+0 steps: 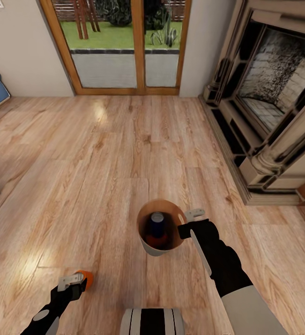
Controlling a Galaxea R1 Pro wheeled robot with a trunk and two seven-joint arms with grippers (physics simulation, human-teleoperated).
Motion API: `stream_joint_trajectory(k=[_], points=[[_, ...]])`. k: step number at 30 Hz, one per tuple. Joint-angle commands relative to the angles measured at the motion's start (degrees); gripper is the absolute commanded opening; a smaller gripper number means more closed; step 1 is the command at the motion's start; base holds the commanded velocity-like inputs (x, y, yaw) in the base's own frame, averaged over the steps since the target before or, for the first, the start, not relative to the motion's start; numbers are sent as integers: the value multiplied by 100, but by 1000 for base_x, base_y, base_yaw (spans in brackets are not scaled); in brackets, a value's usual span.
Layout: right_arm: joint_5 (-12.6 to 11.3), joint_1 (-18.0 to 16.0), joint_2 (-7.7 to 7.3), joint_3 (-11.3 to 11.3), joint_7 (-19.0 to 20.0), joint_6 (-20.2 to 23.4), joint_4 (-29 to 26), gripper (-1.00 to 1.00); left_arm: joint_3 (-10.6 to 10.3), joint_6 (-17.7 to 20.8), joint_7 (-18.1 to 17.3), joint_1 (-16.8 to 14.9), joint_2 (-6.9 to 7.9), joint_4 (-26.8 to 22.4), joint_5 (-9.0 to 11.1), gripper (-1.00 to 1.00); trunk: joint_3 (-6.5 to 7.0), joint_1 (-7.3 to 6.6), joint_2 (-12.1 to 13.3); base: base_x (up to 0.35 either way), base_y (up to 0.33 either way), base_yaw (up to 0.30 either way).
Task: Put the three can of soda from the living room inside the tash can in the kitchen.
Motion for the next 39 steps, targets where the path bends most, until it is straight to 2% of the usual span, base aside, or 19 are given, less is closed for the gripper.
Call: stream_joint_trajectory(k=[1, 30, 33, 39], points=[[-81, -3, 1, 3, 6, -4, -3, -100, 0, -2, 0, 0, 0, 0, 0, 100, -22, 2, -2, 0, 0, 0], [-81, -3, 1, 3, 6, -4, -3, -100, 0, -8, 0, 0, 0, 0, 0, 100, -22, 2, -2, 29, -5, 0], [-81, -3, 1, 3, 6, -4, -2, -100, 0, -8, 0, 0, 0, 0, 0, 100, -89, 9, -6, 0, 0, 0], [-81, -3, 1, 3, 6, -4, -3, -100, 0, -7, 0, 0, 0, 3, 0, 100, -89, 9, -6, 0, 0, 0]])
